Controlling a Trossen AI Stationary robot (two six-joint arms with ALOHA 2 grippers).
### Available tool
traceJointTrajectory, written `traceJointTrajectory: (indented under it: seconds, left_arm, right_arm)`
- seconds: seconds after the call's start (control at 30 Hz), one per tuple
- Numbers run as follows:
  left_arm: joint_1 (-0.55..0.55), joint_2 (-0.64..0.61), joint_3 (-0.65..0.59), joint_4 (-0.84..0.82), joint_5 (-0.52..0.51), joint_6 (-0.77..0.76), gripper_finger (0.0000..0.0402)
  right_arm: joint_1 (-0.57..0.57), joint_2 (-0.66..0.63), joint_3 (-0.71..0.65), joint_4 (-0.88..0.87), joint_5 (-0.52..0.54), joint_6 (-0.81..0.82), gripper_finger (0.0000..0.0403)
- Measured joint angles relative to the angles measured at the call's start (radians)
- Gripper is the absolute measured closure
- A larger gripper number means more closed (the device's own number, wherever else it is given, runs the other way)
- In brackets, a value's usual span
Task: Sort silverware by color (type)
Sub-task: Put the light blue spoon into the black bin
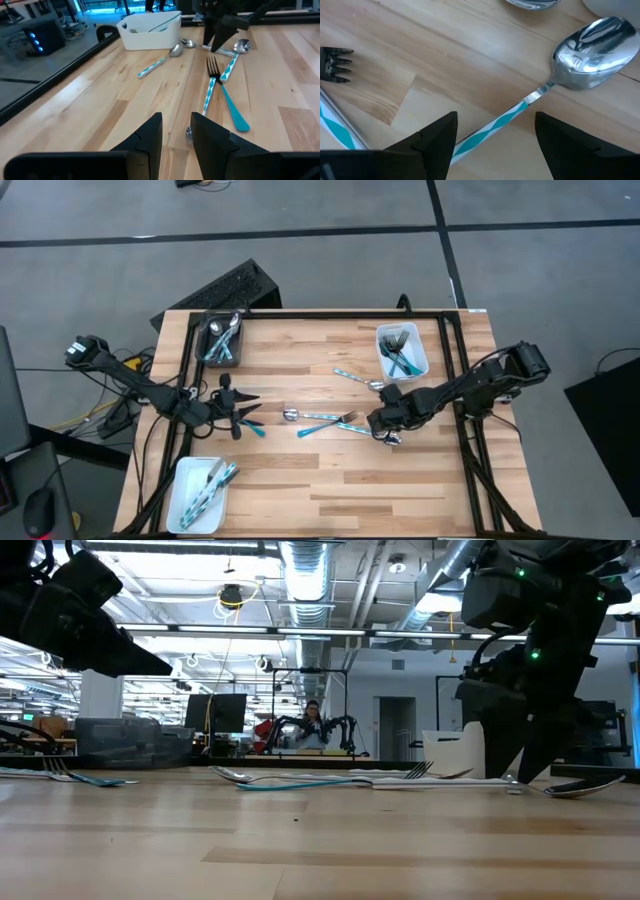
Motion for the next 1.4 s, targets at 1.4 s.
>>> traceJointTrajectory:
  seconds: [1.4]
  left_arm:
    - [0.000,0.000,0.000,0.001,0.030,0.011,0.0310]
  right_arm:
    - [-0.006,0.000,0.000,0.029,0.052,0.016,0.0113]
